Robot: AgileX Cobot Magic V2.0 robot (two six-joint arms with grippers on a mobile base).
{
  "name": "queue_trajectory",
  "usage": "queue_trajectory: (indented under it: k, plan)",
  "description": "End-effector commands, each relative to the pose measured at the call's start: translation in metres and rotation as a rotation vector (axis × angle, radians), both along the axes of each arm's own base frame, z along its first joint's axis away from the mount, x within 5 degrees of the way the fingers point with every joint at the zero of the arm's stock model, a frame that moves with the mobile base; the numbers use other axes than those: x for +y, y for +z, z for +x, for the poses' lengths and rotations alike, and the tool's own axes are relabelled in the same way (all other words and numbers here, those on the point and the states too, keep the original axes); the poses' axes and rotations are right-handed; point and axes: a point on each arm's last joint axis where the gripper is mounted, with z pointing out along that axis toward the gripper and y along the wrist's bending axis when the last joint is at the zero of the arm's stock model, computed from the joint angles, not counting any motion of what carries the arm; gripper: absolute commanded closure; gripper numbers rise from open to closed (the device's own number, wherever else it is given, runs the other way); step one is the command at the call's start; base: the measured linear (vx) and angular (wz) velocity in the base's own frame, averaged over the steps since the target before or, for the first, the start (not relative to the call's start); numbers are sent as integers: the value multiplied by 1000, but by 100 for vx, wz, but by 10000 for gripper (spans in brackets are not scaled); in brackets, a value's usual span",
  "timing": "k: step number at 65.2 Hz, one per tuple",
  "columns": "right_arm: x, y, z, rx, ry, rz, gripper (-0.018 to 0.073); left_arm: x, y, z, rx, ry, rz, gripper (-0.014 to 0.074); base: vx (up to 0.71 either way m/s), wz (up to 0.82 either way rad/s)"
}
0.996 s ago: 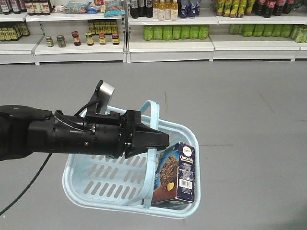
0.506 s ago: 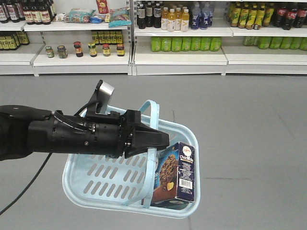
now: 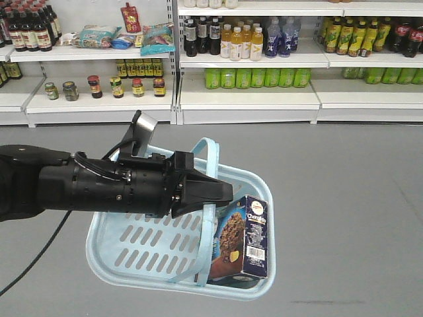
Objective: Left arm holds basket, right arm returns cookies
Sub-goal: 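Hold the basket in the left gripper while driving toward the drink shelves, then keep holding the basket with the left gripper while turning along the aisle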
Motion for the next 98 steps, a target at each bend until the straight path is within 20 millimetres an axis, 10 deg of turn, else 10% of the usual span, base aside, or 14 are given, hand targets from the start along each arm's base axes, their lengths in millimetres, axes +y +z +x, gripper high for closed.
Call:
queue_trajectory:
  k: [1, 98]
  plan:
    - [1, 2, -1, -71, 10, -9, 570, -1, 33, -5, -40, 5, -152, 602, 48, -6]
    - [1, 2, -1, -71, 10, -9, 570, -1, 33, -5, -40, 5, -152, 602, 43, -11]
